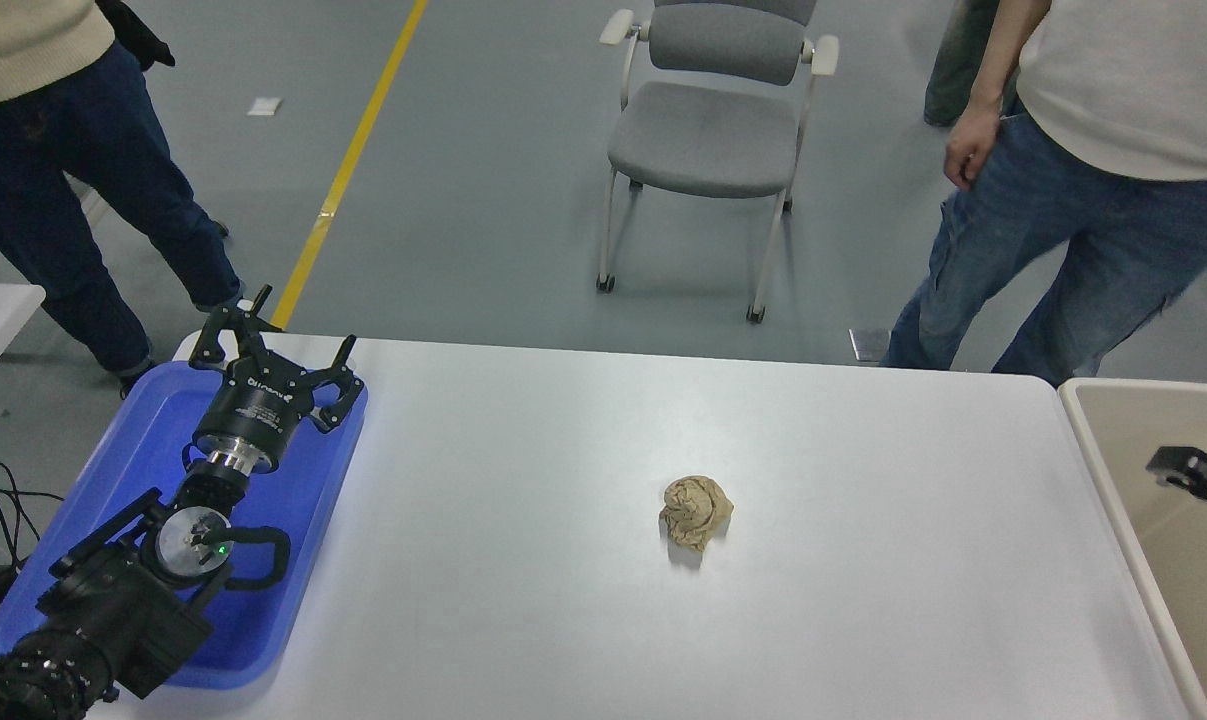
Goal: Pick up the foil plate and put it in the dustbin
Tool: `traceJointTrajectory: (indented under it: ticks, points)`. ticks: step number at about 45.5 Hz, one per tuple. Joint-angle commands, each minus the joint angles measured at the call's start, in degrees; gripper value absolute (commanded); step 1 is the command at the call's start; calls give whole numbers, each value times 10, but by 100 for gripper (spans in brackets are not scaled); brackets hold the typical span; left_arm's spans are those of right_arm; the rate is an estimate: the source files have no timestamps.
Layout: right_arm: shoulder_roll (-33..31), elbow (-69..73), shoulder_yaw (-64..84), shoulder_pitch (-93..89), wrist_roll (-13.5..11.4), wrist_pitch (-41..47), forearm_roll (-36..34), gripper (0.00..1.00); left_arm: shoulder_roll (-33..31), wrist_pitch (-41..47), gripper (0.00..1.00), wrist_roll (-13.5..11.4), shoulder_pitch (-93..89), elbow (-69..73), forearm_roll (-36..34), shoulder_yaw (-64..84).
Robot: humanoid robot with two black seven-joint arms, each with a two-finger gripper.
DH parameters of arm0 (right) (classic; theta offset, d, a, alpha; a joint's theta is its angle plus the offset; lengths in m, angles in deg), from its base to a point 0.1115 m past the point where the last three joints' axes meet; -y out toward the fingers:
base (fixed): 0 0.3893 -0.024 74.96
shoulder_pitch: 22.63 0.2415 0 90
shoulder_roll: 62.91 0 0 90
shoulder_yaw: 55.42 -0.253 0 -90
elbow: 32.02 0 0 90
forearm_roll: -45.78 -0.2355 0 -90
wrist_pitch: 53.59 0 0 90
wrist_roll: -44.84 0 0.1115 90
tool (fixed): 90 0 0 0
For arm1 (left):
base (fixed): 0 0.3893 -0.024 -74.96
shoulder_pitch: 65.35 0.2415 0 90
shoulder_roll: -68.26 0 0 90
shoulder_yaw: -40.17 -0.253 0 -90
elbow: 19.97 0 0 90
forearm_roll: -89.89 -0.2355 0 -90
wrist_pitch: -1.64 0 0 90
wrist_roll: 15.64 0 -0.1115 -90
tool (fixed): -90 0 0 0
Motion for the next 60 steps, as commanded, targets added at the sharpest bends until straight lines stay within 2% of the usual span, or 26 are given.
traceJointTrajectory:
  ticks: [1,7,12,19,36,44,60]
  points:
    - [5,51,73,132,-2,210,2,100,0,0,100,0,0,0,0,0]
    - [87,49,137,206,-2,312,-5,100,0,0,100,0,0,0,-1,0]
    - [123,58,153,252,-1,361,-8,100,0,0,100,0,0,0,-1,0]
    - [172,60,153,311,0,361,-8,100,0,0,100,0,0,0,-1,0]
    - [223,82,131,412,2,361,-13,100,0,0,100,0,0,0,-1,0]
    - [228,80,83,423,2,361,-14,100,0,0,100,0,-1,0,-1,-1]
    - [234,80,92,423,1,361,-11,100,0,0,100,0,0,0,-1,0]
